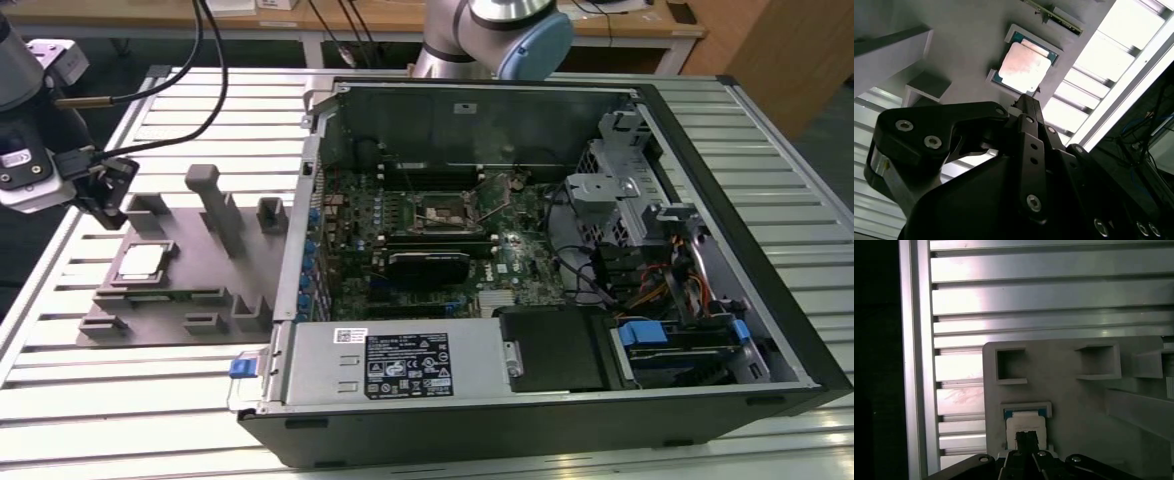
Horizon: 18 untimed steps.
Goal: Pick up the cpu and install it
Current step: 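Pick up the cpu and move it towards the insertion slot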
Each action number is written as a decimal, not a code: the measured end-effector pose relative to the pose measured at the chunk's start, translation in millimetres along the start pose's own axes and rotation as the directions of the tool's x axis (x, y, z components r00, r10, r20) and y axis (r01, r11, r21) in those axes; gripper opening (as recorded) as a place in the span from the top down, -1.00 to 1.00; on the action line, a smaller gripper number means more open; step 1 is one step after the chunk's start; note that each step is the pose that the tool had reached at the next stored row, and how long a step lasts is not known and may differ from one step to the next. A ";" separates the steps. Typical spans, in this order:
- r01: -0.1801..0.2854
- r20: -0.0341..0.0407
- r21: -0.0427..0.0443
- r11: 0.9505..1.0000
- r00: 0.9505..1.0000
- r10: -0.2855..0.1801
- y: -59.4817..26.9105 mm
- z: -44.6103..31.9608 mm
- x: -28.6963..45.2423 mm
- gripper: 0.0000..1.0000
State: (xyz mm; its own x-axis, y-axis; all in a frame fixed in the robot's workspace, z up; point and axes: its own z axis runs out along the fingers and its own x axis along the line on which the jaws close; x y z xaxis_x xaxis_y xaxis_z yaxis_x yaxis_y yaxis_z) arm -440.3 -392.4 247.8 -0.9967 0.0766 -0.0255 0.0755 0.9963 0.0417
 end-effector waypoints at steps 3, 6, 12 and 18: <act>0.000 0.000 0.000 1.000 1.000 0.000 -0.1 2.0 0.0 0.79; 0.000 0.000 0.000 1.000 1.000 0.000 -0.2 3.3 0.1 0.79; 0.000 0.000 0.000 1.000 1.000 0.000 -0.3 7.7 0.2 0.79; 0.000 -0.001 0.000 1.000 1.000 0.000 -1.0 14.1 0.2 0.79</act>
State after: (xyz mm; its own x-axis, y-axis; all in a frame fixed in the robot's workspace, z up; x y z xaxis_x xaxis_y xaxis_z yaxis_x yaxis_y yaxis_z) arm -440.2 -392.8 233.7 -0.9968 0.0766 -0.0250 0.0755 0.9963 0.0417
